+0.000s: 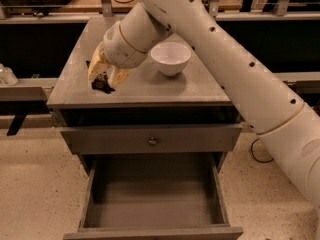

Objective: Pick rxbar chocolate from middle drawer and place on counter

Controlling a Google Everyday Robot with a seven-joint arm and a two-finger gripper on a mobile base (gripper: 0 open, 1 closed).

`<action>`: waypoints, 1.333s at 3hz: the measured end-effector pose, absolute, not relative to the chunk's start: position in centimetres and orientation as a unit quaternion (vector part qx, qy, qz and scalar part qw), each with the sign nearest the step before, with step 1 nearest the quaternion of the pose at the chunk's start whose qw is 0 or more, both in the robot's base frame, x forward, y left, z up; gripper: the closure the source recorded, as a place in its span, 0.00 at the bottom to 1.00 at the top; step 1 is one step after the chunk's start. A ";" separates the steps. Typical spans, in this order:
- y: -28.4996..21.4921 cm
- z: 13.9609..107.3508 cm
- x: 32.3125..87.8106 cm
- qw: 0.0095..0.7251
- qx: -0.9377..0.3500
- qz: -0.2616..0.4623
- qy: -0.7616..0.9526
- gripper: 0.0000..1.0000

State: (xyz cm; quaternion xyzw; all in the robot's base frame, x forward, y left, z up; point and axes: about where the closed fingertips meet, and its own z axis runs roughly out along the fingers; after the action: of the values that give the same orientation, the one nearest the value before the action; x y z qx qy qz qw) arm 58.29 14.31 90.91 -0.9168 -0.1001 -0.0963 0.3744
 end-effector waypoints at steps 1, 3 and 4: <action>14.2 91.2 61.0 0.319 -0.933 -0.133 -0.102 1.00; 14.7 89.9 63.7 0.282 -0.942 -0.146 -0.104 0.59; 14.9 89.7 63.7 0.283 -0.942 -0.145 -0.105 0.35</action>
Offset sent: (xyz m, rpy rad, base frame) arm 0.0840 0.0011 -0.0176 -0.2629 -0.1437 -0.0779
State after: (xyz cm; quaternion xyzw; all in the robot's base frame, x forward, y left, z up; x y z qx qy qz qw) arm 63.72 14.90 89.69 -0.9423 -0.1052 -0.1446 0.2829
